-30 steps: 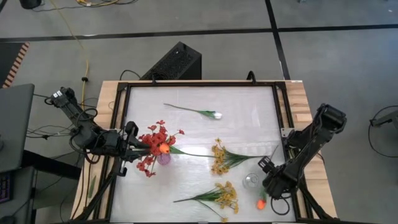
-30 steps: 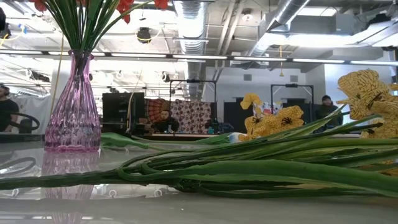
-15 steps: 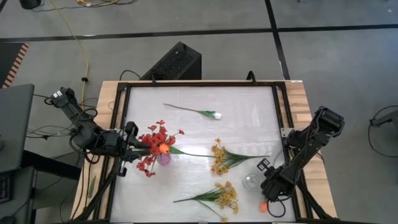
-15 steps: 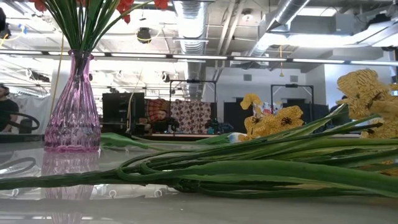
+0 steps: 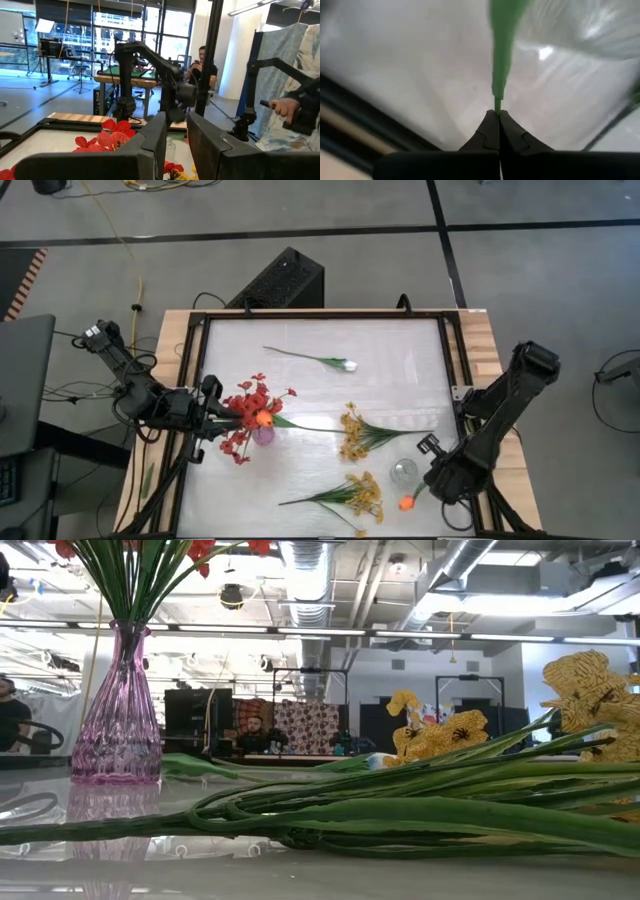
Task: Sort flowers into vase by color
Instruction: Put the orange flower into the purple vase
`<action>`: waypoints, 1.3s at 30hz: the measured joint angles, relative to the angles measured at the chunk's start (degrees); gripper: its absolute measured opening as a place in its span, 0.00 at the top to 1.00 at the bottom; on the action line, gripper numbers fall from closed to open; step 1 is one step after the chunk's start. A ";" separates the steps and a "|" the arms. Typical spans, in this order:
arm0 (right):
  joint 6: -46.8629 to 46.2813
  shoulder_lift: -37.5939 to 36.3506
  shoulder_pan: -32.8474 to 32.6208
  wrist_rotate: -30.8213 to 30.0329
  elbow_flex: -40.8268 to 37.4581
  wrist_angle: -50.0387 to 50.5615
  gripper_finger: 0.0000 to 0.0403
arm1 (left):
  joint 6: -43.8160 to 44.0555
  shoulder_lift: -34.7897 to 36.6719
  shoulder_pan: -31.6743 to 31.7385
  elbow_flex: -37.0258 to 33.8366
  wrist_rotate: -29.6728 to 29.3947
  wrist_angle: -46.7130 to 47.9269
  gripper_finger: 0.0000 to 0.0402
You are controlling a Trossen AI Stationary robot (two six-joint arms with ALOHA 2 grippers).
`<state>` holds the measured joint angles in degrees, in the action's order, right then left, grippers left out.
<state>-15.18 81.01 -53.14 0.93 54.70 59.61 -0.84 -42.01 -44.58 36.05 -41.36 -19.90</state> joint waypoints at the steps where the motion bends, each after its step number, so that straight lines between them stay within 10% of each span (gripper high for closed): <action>1: -0.08 -1.39 0.11 0.06 1.40 0.55 0.97 | 0.00 -0.01 0.00 0.00 -0.03 0.00 0.84; 10: -8.74 -15.47 6.19 -1.11 16.05 -5.96 0.97 | -1.99 0.01 0.00 0.00 -0.95 -1.21 0.84; 18: 10.47 -22.71 17.82 -21.16 17.78 -45.08 0.97 | -13.68 1.20 0.00 -0.04 4.43 -10.72 0.84; 26: 5.45 -8.10 35.63 -9.25 18.70 -76.83 0.96 | -4.33 8.09 4.55 1.40 7.14 -11.33 0.84; 39: -1.80 20.97 48.97 6.03 49.12 -75.13 0.96 | 10.97 6.57 24.18 20.69 21.64 30.39 0.84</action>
<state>-16.98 101.97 -4.17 6.96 103.83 -15.52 10.12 -35.44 -20.40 56.74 -19.72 10.49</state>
